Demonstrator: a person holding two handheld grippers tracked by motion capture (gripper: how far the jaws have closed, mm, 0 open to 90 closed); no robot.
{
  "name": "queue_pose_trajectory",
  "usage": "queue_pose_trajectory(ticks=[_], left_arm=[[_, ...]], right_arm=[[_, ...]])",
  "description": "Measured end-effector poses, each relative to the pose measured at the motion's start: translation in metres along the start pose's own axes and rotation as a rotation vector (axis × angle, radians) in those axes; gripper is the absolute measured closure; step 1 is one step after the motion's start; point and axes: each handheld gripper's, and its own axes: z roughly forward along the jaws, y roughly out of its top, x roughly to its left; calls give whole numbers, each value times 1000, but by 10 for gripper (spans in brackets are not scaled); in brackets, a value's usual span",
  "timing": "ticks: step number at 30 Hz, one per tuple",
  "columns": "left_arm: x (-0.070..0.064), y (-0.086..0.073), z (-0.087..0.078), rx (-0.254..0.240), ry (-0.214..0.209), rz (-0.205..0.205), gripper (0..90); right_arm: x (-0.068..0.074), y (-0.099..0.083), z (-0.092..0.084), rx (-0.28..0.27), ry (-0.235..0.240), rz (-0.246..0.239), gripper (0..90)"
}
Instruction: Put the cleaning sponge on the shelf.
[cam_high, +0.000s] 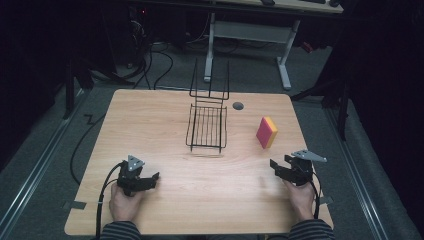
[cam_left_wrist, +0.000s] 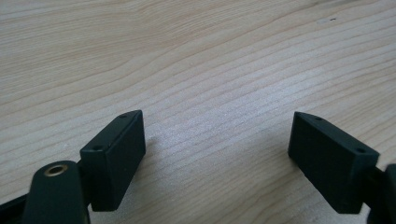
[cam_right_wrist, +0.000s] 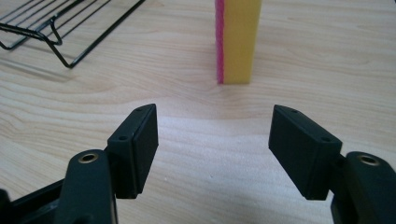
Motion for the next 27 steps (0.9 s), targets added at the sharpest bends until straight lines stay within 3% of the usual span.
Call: queue_pose_trajectory(ticks=[9, 27], left_arm=[[0, 0, 0, 0, 0, 0, 193], [0, 0, 0, 0, 0, 0, 193]], right_arm=[[1, 22, 3, -28, -11, -17, 349], [3, 49, 13, -56, -22, -9, 348]])
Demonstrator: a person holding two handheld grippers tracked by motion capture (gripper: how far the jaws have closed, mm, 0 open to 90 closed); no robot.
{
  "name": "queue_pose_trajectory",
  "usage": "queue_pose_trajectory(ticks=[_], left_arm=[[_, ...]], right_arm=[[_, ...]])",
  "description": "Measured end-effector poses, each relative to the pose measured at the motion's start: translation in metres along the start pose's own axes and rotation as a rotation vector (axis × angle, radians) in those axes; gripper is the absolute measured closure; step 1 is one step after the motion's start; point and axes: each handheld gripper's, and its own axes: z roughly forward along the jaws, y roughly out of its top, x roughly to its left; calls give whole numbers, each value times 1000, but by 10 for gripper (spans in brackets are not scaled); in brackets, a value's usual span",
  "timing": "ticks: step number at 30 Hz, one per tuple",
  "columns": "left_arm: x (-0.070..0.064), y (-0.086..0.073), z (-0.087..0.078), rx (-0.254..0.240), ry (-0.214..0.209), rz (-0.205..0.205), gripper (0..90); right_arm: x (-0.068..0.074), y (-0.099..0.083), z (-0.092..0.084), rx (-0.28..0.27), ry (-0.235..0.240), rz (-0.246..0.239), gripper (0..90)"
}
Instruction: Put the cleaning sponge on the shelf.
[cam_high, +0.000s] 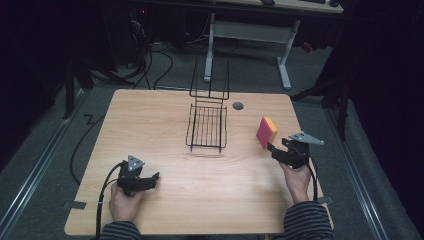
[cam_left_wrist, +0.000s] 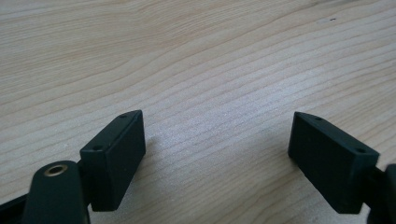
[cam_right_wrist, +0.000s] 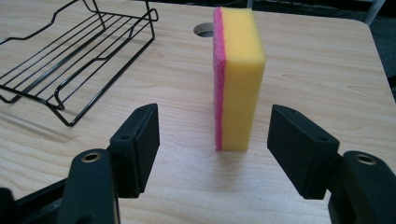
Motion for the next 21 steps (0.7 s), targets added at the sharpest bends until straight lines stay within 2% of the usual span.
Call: queue_pose_trajectory(ticks=[21], left_arm=[[0, 0, 0, 0, 0, 0, 193]], right_arm=[[-5, 16, 17, -10, -32, 6, 335]])
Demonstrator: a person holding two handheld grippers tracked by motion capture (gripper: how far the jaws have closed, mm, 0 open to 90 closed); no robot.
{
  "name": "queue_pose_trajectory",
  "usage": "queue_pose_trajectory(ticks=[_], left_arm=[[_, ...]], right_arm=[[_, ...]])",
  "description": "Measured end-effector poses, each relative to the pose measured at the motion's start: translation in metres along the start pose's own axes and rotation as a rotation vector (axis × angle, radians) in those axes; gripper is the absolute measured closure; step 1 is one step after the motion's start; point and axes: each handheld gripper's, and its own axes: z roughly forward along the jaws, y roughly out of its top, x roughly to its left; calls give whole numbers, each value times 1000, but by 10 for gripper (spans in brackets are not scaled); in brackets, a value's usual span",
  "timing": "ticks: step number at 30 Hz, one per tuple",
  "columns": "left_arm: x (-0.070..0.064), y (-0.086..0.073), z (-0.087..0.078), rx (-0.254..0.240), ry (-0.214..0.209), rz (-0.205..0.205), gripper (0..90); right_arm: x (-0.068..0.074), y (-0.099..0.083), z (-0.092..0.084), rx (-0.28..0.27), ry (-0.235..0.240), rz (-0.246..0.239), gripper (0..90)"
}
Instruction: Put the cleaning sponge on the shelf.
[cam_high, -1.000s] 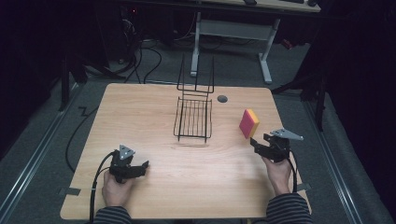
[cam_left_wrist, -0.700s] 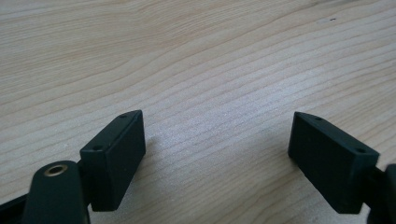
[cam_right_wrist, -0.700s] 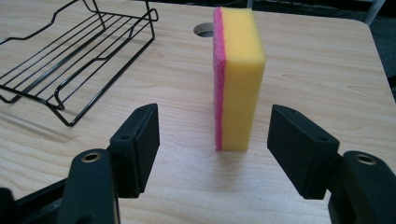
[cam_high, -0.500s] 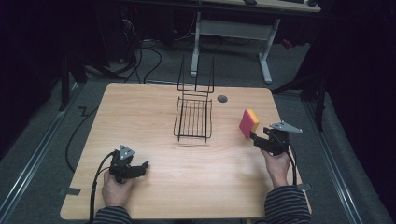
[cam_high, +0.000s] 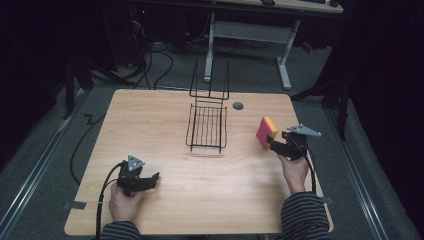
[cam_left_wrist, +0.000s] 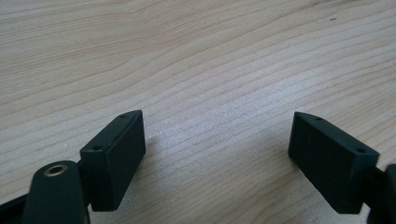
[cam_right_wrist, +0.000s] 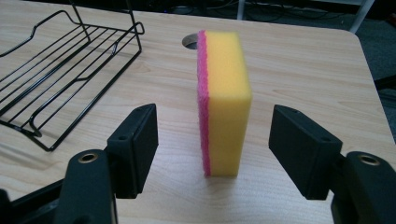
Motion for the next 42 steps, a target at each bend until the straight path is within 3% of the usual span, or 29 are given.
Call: queue_pose_trajectory(ticks=[18, 28, 42], left_arm=[[0, 0, 0, 0, 0, 0, 193], [0, 0, 0, 0, 0, 0, 193], [0, 0, 0, 0, 0, 0, 193]], right_arm=[[-5, -10, 34, 27, -14, 51, 386], [-7, -14, 44, 33, -21, 48, 440], [-7, -16, 49, 35, -14, 35, 592]])
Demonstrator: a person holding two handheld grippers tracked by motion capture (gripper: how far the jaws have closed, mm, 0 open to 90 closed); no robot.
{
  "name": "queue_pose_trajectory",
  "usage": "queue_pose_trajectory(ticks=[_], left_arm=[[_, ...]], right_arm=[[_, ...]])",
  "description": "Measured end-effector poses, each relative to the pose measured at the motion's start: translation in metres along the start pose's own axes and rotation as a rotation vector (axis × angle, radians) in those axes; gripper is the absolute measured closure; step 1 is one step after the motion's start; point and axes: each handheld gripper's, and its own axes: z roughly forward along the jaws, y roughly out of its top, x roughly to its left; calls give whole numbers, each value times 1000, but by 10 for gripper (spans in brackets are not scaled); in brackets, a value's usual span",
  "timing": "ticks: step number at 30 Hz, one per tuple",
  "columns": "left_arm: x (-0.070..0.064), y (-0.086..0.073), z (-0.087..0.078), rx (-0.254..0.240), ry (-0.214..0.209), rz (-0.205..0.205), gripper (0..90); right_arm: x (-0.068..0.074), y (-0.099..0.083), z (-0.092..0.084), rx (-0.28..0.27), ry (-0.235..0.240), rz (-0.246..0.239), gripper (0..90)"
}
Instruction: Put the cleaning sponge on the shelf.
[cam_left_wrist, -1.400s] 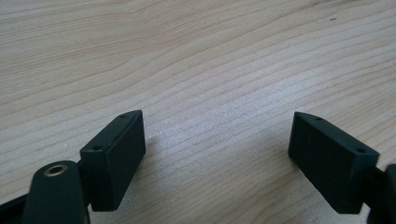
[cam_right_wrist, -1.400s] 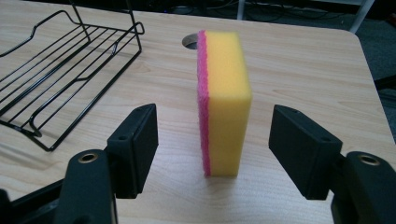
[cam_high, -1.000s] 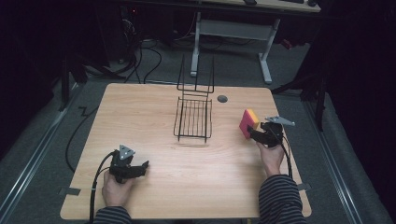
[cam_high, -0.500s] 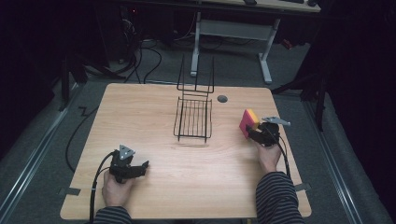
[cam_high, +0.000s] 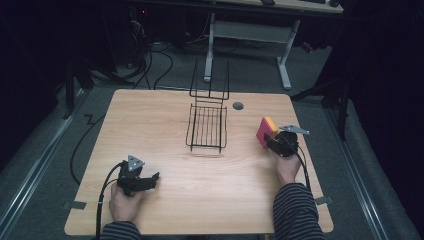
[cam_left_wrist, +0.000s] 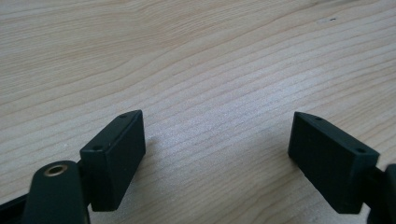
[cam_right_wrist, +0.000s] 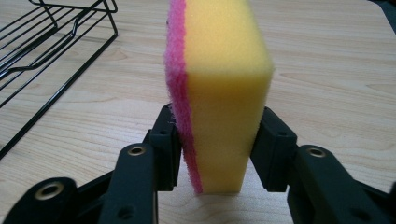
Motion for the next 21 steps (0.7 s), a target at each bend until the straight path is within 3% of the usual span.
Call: queue_pose_trajectory(ticks=[11, 21], left_arm=[[0, 0, 0, 0, 0, 0, 193], [0, 0, 0, 0, 0, 0, 193]], right_arm=[[0, 1, -5, -6, 0, -22, 610], [8, 5, -19, -32, 45, -43, 611]])
